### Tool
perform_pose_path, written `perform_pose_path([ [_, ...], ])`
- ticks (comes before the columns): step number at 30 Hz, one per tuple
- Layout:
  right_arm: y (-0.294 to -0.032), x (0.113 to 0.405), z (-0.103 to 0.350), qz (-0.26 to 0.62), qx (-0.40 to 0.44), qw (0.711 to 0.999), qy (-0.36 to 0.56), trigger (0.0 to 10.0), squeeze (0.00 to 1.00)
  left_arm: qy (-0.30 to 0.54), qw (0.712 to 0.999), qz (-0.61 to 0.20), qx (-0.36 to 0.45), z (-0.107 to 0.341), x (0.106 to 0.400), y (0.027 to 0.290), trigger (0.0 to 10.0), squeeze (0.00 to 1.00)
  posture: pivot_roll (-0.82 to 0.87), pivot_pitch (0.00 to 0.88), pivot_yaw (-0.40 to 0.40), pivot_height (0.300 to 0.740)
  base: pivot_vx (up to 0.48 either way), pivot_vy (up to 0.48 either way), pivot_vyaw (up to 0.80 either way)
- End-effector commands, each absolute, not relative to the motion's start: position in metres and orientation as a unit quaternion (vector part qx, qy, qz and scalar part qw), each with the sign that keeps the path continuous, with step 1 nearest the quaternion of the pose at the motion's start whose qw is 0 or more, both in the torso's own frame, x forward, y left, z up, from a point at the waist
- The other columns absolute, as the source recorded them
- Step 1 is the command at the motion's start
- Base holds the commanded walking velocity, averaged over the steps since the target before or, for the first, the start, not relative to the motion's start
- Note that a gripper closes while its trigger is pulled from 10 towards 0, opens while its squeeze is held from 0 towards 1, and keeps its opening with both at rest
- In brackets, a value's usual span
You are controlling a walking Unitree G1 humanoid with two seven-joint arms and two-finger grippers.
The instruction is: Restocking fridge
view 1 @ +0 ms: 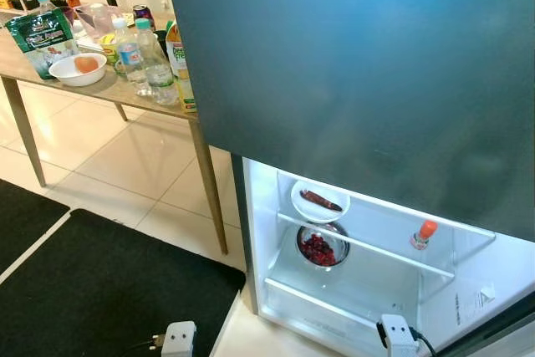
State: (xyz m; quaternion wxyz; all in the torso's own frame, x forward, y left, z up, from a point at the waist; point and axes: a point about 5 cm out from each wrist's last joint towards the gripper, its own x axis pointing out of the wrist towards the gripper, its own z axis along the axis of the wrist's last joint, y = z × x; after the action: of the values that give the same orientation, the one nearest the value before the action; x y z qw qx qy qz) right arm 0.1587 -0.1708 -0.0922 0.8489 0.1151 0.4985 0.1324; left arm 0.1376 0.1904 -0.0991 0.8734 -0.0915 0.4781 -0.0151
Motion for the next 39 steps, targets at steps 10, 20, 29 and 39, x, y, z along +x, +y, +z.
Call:
perform_pose_path([
  [10, -0.194, 0.164, -0.089, 0.091, 0.089, 0.853, 0.506, 10.0, 0.00, 0.490, 0.866, -0.017, -0.102, -0.103, 0.129, 0.181, 10.0, 0.00, -0.03, 0.000, -0.039, 0.740, 0.000, 0.000, 0.00],
  [20, -0.197, 0.170, -0.083, 0.114, 0.125, 0.858, 0.485, 10.0, 0.00, 0.511, 0.853, 0.004, -0.107, -0.108, 0.114, 0.188, 10.0, 0.00, -0.05, 0.000, -0.026, 0.740, -0.095, 0.000, 0.00],
  [29, -0.168, 0.179, -0.074, 0.245, 0.194, 0.834, 0.455, 10.0, 0.00, 0.498, 0.860, 0.041, -0.103, -0.104, 0.114, 0.212, 10.0, 0.00, -0.05, 0.034, -0.033, 0.740, -0.366, 0.000, 0.00],
  [39, -0.166, 0.174, -0.074, 0.300, 0.184, 0.807, 0.474, 10.0, 0.00, 0.508, 0.853, 0.044, -0.106, -0.106, 0.106, 0.213, 10.0, 0.00, -0.05, 0.042, -0.017, 0.740, -0.391, 0.000, 0.00],
])
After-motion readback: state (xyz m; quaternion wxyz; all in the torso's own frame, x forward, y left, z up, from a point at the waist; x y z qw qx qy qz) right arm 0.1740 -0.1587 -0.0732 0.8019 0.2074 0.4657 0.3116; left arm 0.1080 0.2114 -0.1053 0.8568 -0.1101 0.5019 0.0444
